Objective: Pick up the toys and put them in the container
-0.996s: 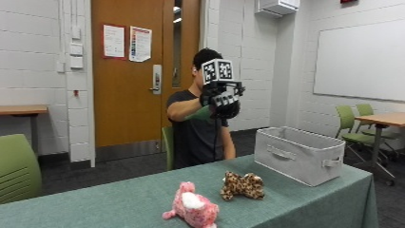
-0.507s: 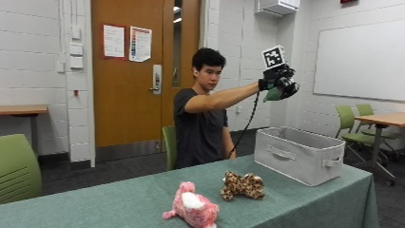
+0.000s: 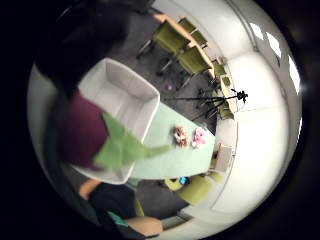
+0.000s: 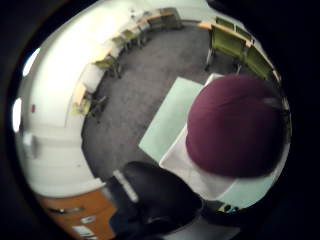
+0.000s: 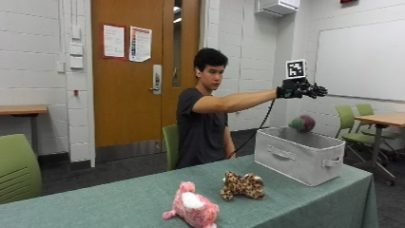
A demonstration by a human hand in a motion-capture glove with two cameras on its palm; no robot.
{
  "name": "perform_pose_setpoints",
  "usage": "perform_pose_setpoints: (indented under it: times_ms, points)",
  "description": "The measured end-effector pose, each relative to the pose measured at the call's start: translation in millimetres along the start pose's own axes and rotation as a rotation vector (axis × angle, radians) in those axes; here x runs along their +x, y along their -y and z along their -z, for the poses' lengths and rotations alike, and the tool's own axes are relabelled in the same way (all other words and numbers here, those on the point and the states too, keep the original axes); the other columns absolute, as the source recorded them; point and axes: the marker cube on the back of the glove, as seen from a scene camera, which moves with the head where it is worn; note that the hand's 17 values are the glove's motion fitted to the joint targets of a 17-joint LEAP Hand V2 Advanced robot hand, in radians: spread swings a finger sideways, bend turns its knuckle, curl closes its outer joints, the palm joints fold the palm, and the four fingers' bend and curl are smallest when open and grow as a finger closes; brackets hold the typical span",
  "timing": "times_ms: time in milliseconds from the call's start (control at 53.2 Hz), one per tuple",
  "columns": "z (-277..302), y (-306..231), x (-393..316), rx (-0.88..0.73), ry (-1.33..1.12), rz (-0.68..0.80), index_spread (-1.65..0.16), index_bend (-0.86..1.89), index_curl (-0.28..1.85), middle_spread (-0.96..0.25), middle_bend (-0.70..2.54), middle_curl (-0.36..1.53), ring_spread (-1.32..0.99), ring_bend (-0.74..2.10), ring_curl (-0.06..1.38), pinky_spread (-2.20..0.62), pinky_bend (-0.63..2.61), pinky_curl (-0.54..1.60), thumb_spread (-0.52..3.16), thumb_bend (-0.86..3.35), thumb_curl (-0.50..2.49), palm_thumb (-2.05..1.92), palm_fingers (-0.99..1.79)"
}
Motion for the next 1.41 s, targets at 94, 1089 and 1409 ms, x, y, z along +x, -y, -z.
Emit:
perform_pose_setpoints:
  times_ms: [94, 1089, 1409]
  points:
    - [7, -8, 8, 0.013, 0.119, 0.071, -0.26, 0.07, 0.57, -0.1, 0.47, 0.42, -0.2, 0.74, 0.4, -0.18, 1.13, 0.49, 0.79, -0.2, 0.6, -0.25, -0.26]
    - [-281, -137, 386, -0.234, 0.087, -0.394, -0.3, 0.18, 0.38, -0.12, 0.27, 0.4, -0.28, 0.26, 0.26, -0.04, 0.69, 0.31, 0.94, -0.1, 0.15, -0.14, 0.01]
    - [-327, -162, 394, -0.267, 0.3, -0.422, -0.34, 0.35, 0.45, -0.08, 0.13, 0.36, -0.22, 0.16, 0.24, -0.04, 0.77, 0.34, 1.07, 0.02, 0.2, 0.06, 0.09]
